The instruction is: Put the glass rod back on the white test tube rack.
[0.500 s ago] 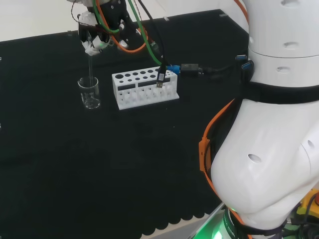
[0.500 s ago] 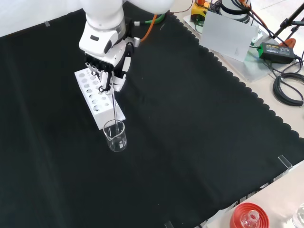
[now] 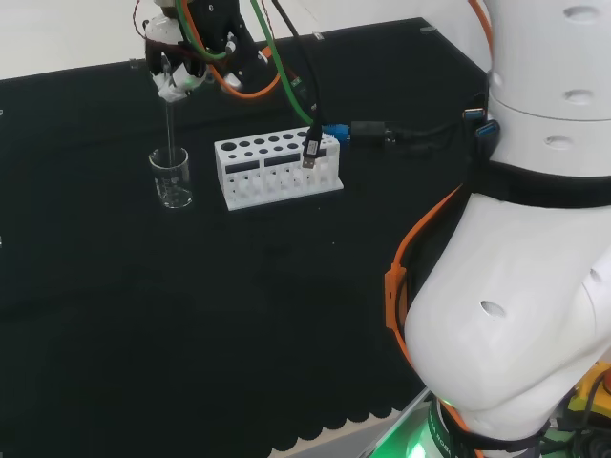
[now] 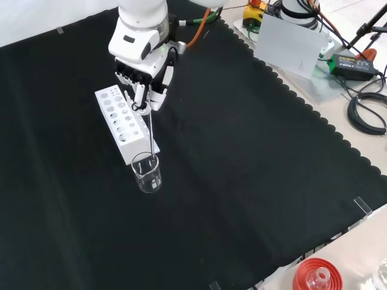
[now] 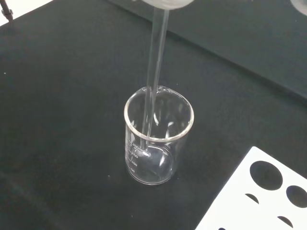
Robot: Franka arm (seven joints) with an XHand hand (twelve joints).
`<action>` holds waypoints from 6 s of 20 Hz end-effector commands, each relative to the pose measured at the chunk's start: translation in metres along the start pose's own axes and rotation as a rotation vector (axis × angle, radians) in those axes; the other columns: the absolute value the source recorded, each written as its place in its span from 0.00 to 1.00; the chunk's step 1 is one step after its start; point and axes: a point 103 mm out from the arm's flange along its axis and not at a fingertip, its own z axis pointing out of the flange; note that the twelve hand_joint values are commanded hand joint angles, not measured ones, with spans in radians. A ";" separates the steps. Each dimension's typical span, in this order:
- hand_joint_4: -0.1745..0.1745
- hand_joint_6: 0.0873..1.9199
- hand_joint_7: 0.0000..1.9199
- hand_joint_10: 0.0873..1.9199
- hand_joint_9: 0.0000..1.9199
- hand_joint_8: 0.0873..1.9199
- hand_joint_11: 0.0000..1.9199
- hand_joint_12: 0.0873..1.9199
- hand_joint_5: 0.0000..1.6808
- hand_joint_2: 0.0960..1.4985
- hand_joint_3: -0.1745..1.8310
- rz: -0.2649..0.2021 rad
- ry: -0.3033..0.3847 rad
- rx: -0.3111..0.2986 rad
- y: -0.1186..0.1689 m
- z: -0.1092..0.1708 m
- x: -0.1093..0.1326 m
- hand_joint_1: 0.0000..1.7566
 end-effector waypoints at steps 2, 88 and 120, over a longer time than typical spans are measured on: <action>0.00 0.37 0.88 0.13 1.00 0.30 0.93 0.27 0.68 0.73 0.00 0.012 0.014 -0.003 -0.007 -0.009 0.000 0.68; 0.00 0.36 0.88 0.13 1.00 0.29 0.93 0.27 0.69 0.73 0.00 0.145 0.031 -0.007 -0.074 -0.008 -0.082 0.68; 0.00 0.36 0.88 0.13 1.00 0.29 0.93 0.27 0.69 0.73 0.00 0.156 -0.003 0.006 -0.077 -0.015 -0.082 0.68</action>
